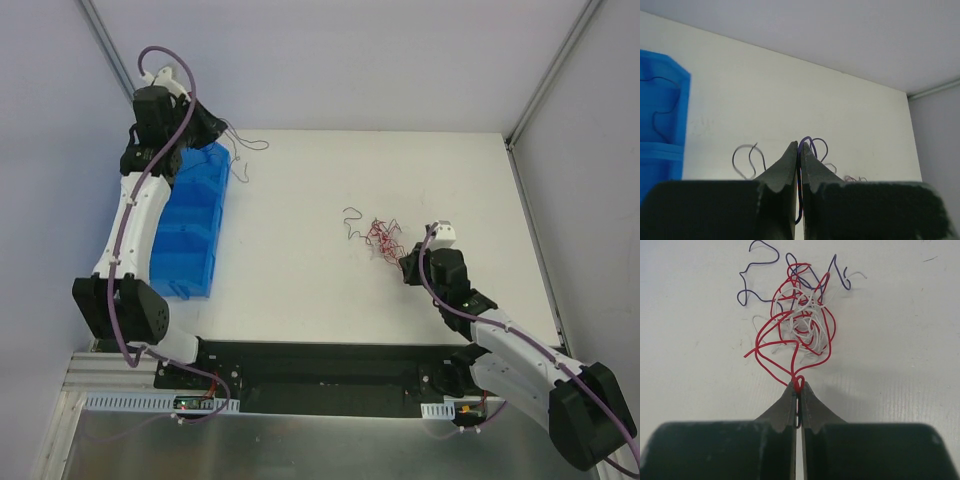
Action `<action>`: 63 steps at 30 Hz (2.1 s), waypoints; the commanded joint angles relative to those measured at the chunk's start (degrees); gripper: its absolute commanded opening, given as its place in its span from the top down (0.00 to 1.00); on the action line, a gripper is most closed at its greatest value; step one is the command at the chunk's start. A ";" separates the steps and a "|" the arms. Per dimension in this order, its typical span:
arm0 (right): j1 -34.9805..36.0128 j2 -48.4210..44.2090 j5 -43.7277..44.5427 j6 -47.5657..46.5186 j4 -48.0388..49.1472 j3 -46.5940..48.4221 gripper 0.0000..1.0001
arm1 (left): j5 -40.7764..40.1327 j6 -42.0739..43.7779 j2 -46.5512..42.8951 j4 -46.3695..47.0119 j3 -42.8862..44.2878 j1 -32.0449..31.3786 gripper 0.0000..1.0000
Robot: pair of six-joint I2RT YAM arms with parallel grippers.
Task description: Untangle the cables
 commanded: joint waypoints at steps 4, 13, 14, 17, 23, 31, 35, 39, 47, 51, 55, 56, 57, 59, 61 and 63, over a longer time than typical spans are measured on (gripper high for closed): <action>-0.34 0.89 -3.79 -1.29 3.56 0.85 0.99 | 4.92 -3.23 12.61 7.22 0.86 10.93 1.00; -0.34 1.33 -4.23 -1.99 4.17 0.59 0.99 | 7.38 -4.99 24.84 7.76 10.17 15.24 1.00; -0.34 1.42 -4.58 -2.08 4.26 0.59 0.99 | 7.74 -4.99 24.94 7.75 10.79 15.59 1.00; -0.34 1.77 -4.84 -2.43 4.70 0.50 1.00 | 9.58 -4.47 23.36 7.75 11.93 15.86 1.00; -0.43 3.18 -5.46 -2.43 5.31 0.76 1.00 | 10.47 -4.20 21.24 8.37 15.36 16.56 1.00; -0.43 4.85 -5.90 -2.52 5.84 1.29 0.99 | 10.99 -7.28 25.81 8.89 18.79 18.23 1.00; -0.52 4.59 -6.60 -2.61 6.02 1.55 0.99 | 10.38 -6.50 29.23 9.25 20.02 19.11 1.00; -0.60 5.20 -5.90 -2.78 5.84 1.55 1.00 | 9.94 -3.16 31.70 9.16 18.28 20.43 1.00; -0.78 5.12 -6.95 -2.52 6.19 1.29 0.99 | 4.76 2.31 29.25 7.23 10.89 20.96 0.88; -0.87 3.80 -6.96 -2.78 6.11 0.85 0.99 | 5.28 -1.03 26.88 6.09 9.92 20.87 0.30; -0.87 3.44 -6.42 -2.78 6.11 0.67 0.99 | 4.06 -2.71 24.59 2.05 10.88 20.87 0.27; -0.95 3.53 -6.60 -2.87 6.11 0.85 1.00 | 3.88 -2.97 23.72 0.82 10.71 20.78 0.27; -0.87 3.62 -6.60 -2.96 5.93 0.94 0.99 | 3.70 -3.58 22.84 0.12 10.01 20.69 0.27; -0.95 3.18 -6.60 -2.96 5.75 1.20 0.99 | 4.48 -5.07 19.77 -0.33 6.77 20.78 0.29; -0.95 3.00 -6.08 -3.05 5.75 1.11 1.00 | 5.98 -7.01 16.60 -0.33 3.26 20.17 0.29; -0.95 3.27 -5.20 -3.14 5.23 1.29 1.00 | 7.56 -7.89 13.44 -0.16 0.35 17.98 0.28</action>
